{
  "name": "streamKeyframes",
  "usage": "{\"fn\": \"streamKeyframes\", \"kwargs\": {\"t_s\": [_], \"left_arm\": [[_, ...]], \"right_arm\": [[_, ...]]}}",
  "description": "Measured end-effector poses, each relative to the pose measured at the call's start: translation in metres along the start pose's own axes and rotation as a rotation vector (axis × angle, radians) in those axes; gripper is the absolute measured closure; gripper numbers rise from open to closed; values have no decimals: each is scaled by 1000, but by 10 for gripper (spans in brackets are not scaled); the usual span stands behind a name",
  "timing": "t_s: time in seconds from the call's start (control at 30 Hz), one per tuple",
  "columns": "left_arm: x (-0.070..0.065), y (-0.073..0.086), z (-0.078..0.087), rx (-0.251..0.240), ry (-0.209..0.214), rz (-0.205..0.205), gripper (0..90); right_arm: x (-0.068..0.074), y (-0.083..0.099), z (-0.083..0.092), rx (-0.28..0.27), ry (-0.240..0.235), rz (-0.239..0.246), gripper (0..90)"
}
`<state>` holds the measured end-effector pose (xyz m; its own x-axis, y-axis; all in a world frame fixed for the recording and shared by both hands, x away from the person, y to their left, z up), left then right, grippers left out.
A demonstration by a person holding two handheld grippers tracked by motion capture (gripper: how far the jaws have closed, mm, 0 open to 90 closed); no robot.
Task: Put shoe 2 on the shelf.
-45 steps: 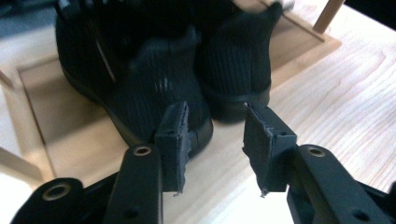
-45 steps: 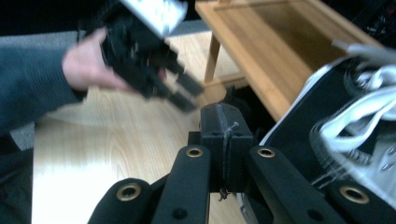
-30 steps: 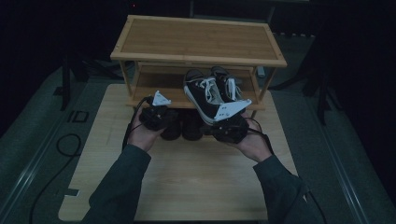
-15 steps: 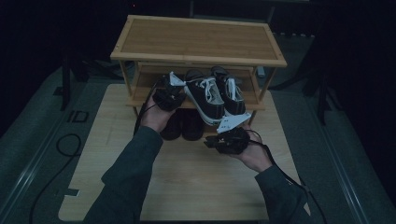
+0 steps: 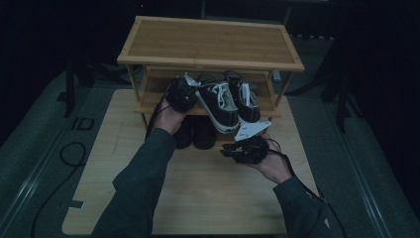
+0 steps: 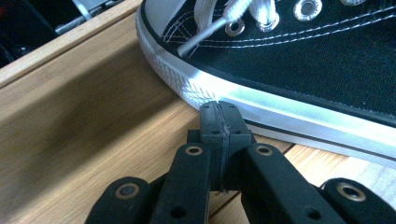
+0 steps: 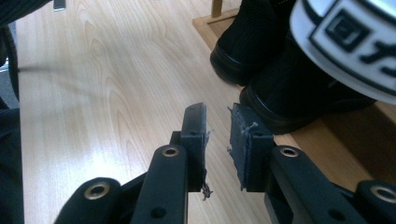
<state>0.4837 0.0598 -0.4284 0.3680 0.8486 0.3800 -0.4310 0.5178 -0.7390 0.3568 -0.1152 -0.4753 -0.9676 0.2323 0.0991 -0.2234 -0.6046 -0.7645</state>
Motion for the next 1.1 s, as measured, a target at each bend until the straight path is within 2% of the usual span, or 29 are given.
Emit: {"fn": "streamKeyframes", "kwargs": {"t_s": [0.17, 0.2, 0.27, 0.37, 0.53, 0.6, 0.7, 0.77, 0.83, 0.9, 0.93, 1.03, 1.1], "left_arm": [[-1, -1, -1, 18, -14, -3, 900], [3, -1, -2, 21, -23, -41, 900], [5, -1, -3, 22, -32, -50, 900], [5, -1, -4, 22, -32, -33, 900], [6, 0, -3, 28, -21, -32, 900], [6, 1, -4, 32, -16, -34, 900], [4, 5, -4, 44, 0, 18, 900], [5, 6, -3, 47, 13, 24, 900], [6, 7, -3, 46, 14, 23, 900], [9, 9, -2, 54, 4, -1, 900], [8, 8, -2, 41, 14, 23, 900], [11, 10, -2, 53, 14, 4, 900], [9, 9, -3, 30, 5, 2, 900]], "right_arm": [[-1, -2, 3, -25, 14, -1, 754], [-1, -4, 5, -32, 18, 1, 755], [0, -7, 7, -50, 23, 2, 760], [0, -13, 11, -83, 31, 19, 776], [-2, -21, 18, -119, 47, 22, 832], [-5, -24, 19, -122, 64, 27, 879], [-8, -26, 20, -112, 75, 30, 900], [-7, -27, 20, -95, 88, 47, 900], [-7, -27, 20, -96, 89, 46, 900], [-8, -27, 23, -106, 91, 43, 900], [-7, -27, 24, -115, 88, 44, 900], [-7, -28, 27, -122, 93, 45, 900], [-8, -29, 28, -104, 103, 56, 900]]}}
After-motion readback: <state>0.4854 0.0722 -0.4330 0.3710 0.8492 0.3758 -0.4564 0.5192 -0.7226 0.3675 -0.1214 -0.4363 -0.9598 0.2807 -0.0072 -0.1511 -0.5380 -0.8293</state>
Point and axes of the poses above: each handheld gripper's, and its own axes: z roughly backward along the jaws, y roughly out of its underside, x roughly to its left, the point moved 6 cm from there along -z, roughly forward along the jaws, and after that the axes turned 14 degrees about -y, right-handed, at the moved point
